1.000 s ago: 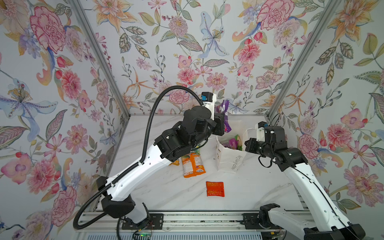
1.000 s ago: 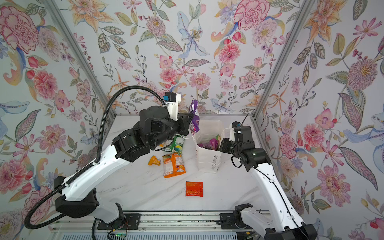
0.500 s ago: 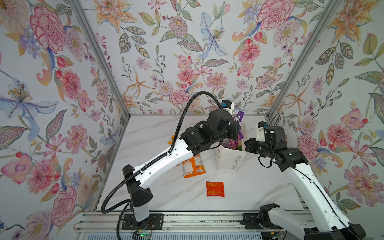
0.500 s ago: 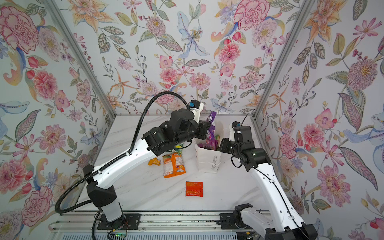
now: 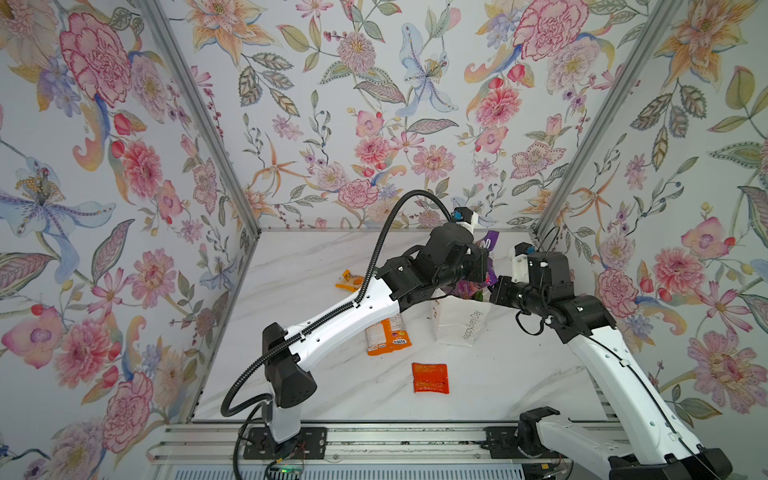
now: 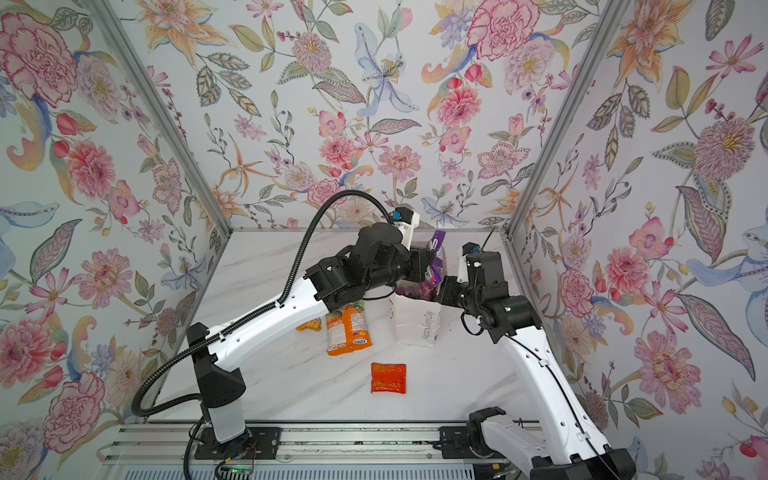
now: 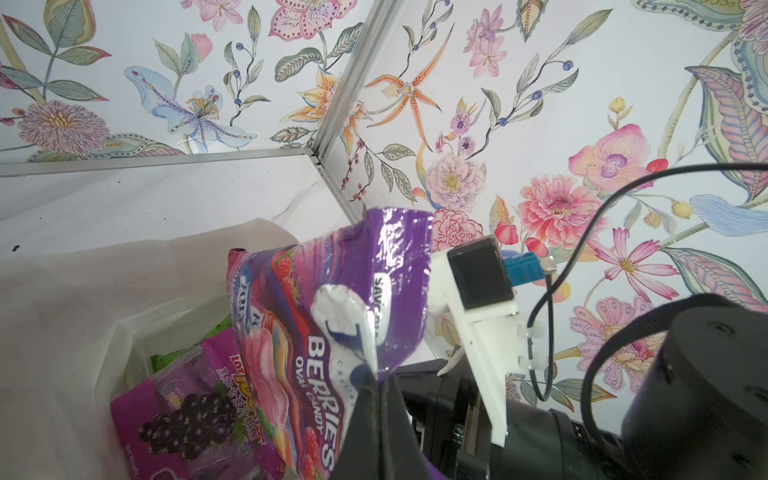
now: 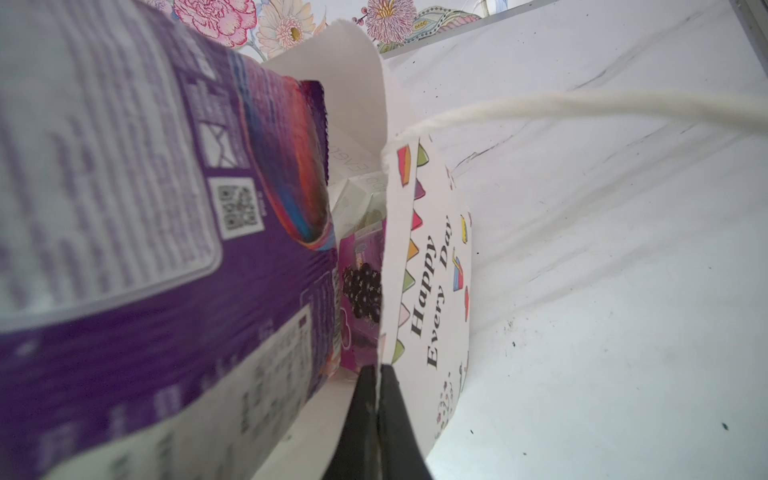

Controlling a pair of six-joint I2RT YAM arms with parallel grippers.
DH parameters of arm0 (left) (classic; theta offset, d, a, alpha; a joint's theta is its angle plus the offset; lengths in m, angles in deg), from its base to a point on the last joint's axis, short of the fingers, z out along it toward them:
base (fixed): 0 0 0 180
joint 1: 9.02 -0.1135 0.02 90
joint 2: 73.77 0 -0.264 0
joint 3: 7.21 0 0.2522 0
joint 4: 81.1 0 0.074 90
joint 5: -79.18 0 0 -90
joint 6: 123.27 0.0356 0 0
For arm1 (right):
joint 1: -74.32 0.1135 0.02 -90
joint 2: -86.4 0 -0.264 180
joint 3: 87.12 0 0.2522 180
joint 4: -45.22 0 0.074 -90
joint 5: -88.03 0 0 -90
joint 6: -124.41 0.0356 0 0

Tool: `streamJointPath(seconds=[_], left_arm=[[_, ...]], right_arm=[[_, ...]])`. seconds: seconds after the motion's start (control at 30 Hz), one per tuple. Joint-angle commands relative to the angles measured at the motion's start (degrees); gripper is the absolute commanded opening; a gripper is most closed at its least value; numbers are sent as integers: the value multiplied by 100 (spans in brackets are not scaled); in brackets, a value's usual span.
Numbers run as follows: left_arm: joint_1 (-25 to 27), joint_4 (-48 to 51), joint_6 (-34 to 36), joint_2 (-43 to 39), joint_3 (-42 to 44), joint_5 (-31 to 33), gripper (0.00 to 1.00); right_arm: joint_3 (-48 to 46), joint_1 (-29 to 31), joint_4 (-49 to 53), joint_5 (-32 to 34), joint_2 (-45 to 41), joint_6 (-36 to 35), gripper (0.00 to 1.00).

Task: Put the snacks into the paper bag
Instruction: 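Lower the Fox's candy bag into the paper bag and open the left gripper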

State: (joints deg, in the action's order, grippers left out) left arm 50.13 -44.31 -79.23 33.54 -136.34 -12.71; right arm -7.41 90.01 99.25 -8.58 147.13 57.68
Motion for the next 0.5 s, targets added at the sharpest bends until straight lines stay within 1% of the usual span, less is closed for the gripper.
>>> streamJointPath(seconds=[0.0, 0.13, 0.47], left_arm=[[-23, -439, -80, 146, 94, -227, 0], [-106, -468, -79, 285, 94, -268, 0], [-321, -585, -230, 399, 449, -348, 0]], right_arm=[[145, 40, -104, 33, -223, 20, 0], [114, 36, -106, 51, -268, 29, 0], [65, 31, -96, 75, -292, 20, 0]])
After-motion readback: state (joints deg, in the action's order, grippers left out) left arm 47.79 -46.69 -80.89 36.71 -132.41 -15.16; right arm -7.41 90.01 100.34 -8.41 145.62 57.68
